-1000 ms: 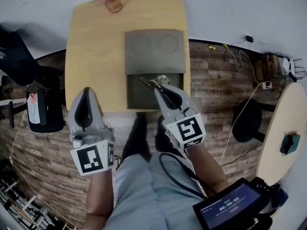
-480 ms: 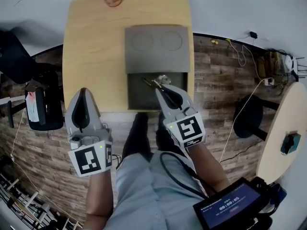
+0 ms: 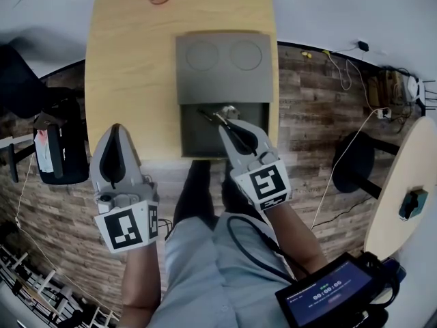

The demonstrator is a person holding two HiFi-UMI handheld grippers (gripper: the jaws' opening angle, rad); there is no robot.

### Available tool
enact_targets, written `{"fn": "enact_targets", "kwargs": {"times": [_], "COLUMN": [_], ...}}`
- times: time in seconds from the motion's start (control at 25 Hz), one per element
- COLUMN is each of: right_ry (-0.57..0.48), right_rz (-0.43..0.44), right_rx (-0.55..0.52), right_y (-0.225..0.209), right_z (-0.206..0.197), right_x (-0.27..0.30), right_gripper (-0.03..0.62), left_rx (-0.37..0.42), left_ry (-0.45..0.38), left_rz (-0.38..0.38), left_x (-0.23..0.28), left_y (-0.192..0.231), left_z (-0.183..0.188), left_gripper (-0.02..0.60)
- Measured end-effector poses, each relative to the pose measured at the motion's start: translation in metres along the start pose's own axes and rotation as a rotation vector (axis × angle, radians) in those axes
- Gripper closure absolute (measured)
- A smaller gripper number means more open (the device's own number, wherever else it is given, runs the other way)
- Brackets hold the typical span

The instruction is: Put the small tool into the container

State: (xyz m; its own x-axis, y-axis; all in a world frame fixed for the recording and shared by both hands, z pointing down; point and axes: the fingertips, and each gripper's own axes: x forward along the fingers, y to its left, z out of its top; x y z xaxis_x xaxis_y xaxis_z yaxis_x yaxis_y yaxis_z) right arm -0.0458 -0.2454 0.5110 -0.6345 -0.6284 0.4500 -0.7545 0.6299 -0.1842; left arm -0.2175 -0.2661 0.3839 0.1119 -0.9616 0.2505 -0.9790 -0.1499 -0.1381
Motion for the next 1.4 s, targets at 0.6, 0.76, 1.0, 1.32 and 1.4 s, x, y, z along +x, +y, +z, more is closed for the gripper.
{"fn": "enact_targets", "kwargs": {"times": [0.6,0.76,1.0,1.32,1.4], "right_ry": [0.045,0.071,0.086,0.127,0.138], "right_rz": [0.025,0.017,0.018,-0.009,-0.019], "right_rx": [0.017,0.013,0.029,0.055,0.061], "right_y": [0.005,0.005,0.004,-0.008,-0.011], "right_z": [-0.014,-0.023,-0.027,-0.035,-0.037], "right_x": [0.003,0.003,0.006,0.008,0.009], "right_gripper": [0.567,0.571,0.572,0.543,0.535], "left_rx": [0.014,0.016,0.012,0.014,0.015], "left_ry": [0.008,0.009,0.014,0.008,0.009], "left_rz": [-0.006,-0.006,-0.013,-0.019,-0.017], "left_x": [-0.001,-0.001,0.003,0.003,0.002], "left_y": [0.002,0.003,0.004,0.003,0.004], "left_z": [-0.001,-0.001,-0.003,-0.002,-0.002], "left_gripper": [0.572,0.572,0.572,0.572,0.572]}}
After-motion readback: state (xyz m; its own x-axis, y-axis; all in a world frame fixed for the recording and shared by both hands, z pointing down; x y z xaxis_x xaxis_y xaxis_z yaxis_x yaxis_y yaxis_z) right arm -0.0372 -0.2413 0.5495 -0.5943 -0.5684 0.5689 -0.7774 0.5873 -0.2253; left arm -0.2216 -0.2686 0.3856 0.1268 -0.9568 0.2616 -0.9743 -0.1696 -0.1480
